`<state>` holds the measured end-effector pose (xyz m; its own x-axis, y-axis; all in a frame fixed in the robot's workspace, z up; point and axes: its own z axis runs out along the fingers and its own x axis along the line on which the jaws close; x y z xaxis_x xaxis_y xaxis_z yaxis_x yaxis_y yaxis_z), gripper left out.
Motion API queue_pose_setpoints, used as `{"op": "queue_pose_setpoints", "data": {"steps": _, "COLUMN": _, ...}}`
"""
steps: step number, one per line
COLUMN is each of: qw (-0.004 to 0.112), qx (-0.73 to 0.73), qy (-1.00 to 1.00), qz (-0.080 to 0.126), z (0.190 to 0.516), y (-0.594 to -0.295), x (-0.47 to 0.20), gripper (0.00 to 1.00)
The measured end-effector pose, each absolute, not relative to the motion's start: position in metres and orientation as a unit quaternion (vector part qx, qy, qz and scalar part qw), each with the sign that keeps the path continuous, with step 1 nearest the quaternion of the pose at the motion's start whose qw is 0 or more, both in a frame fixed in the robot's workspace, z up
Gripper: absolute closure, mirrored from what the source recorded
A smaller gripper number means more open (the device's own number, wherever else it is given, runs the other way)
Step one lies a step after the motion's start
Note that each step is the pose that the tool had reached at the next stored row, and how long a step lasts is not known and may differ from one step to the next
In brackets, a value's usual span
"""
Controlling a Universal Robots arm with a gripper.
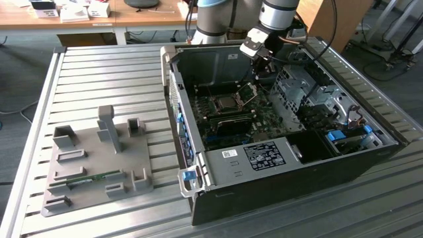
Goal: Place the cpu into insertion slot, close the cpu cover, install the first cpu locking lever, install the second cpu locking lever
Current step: 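Close the cpu cover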
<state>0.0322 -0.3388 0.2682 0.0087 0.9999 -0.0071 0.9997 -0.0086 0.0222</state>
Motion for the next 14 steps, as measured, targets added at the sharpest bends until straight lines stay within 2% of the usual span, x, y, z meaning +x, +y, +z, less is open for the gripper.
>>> {"op": "queue_pose_setpoints", "data": {"steps": 14, "qw": 0.010, "qx": 0.710, "qy": 0.704, "qz": 0.005, "z": 0.2678, "y": -0.3388, "x": 0.0364, "gripper": 0.89}}
